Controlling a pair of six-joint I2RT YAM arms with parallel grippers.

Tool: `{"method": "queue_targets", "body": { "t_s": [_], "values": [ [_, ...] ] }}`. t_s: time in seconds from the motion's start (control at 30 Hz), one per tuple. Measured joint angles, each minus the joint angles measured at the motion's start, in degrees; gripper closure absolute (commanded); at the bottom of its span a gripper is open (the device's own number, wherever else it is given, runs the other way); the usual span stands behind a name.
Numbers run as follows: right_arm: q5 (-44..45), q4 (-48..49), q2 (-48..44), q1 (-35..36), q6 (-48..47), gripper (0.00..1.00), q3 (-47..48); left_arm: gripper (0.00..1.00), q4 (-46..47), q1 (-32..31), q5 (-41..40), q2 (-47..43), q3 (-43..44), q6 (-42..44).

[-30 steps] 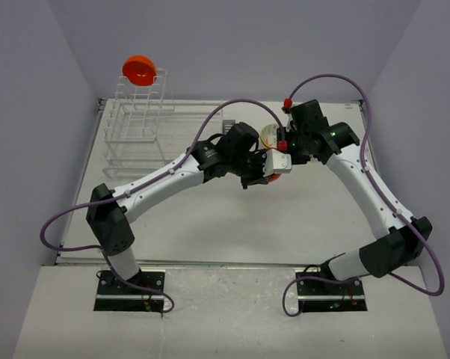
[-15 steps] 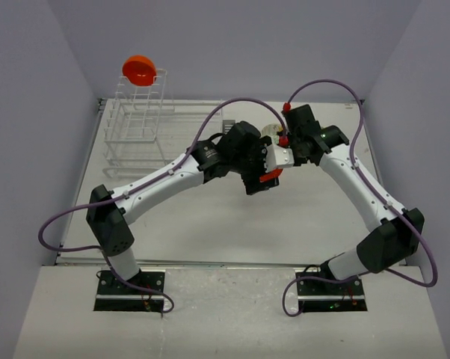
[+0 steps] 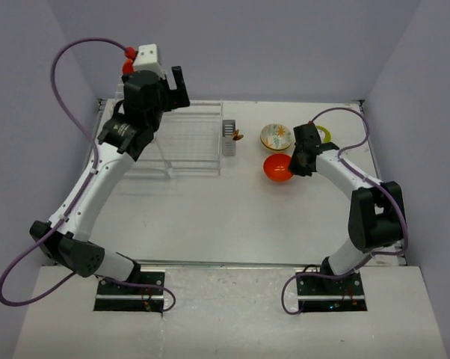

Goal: Unload the bowls from the dish rack

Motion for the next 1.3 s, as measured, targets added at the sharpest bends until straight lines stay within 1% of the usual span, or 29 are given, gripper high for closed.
{"method": "queue_targets", "body": {
  "t_s": [0.07, 0.2, 0.23, 0.27, 0.3, 0.33, 0.43, 0.47, 0.53, 0.7, 0.77, 0.83, 0.97, 1.13, 1.2, 1.27, 1.3],
  "values": [
    [0.48, 1.81, 2.86, -0.11, 0.98, 1.00, 0.04, 0.00, -0.04, 5.55, -1.84, -0.20, 0.87, -6.16],
    [0.52, 3.41, 6.95, -1.33, 2.27, 0.81, 0.11, 0.00, -0.20, 11.69, 1.03, 0.52, 2.36, -15.52],
    [0.42, 3.63, 7.34, -1.62, 2.43, 0.63, 0.11, 0.00, -0.15, 13.31, 2.16, 1.14, 2.95, -17.49],
    [0.37, 3.91, 7.50, -1.88, 2.97, 0.54, 0.11, 0.00, -0.02, 15.06, 3.02, 1.92, 3.58, -19.61],
    [0.35, 4.22, 7.50, -2.08, 3.02, 0.49, 0.11, 0.00, 0.09, 16.74, 3.74, 2.60, 4.00, -21.24],
    [0.35, 4.72, 7.19, -2.23, 3.08, 0.38, 0.11, 0.00, 0.20, 18.34, 4.26, 3.32, 4.17, -23.06],
    [0.44, 5.73, 4.39, -2.27, 3.41, 0.21, -0.96, 0.00, 0.26, 21.49, 5.25, 4.70, 4.13, -27.58],
    [0.61, 5.49, 2.69, -2.27, 3.45, 0.13, -1.40, 0.00, 0.52, 22.05, 5.51, 4.90, 3.98, -29.03],
    [1.53, 4.31, -2.08, -2.21, 3.39, 0.02, -1.97, 0.00, 1.55, 23.63, 7.52, 4.98, 3.56, -32.44],
    [4.66, 2.47, -18.45, -2.23, 1.79, 0.01, -1.81, 0.00, 5.60, 29.11, 12.92, 8.15, 4.26, -41.64],
    [4.79, 2.23, -24.57, -2.23, 0.96, 0.01, -1.07, 0.00, 6.97, 30.36, 13.97, 10.80, 5.05, -45.07],
    [4.20, 2.21, -28.28, -2.23, 0.28, 0.01, -0.39, 0.00, 8.02, 30.60, 14.80, 13.64, 5.75, -48.28],
    [0.90, 1.53, -31.80, -2.23, -0.87, 0.01, -0.22, 0.00, 9.64, 30.32, 16.13, 19.23, 7.50, -53.94],
    [-2.47, -0.24, -33.92, -2.23, -2.49, 0.01, -0.22, 0.03, 13.11, 30.32, 16.17, 23.52, 8.33, -58.03],
    [-3.04, -0.79, -35.17, -2.23, -3.15, 0.01, -0.22, 0.05, 14.51, 30.32, 16.09, 24.83, 8.79, -58.93],
    [-3.54, -0.94, -36.61, -2.23, -3.72, 0.01, -0.22, 0.12, 16.13, 30.32, 15.93, 26.03, 9.27, -59.47],
    [-3.82, -0.94, -37.33, -2.23, -3.98, 0.01, -0.22, 0.13, 16.94, 30.32, 15.80, 26.56, 9.31, -59.69]
  ]
}}
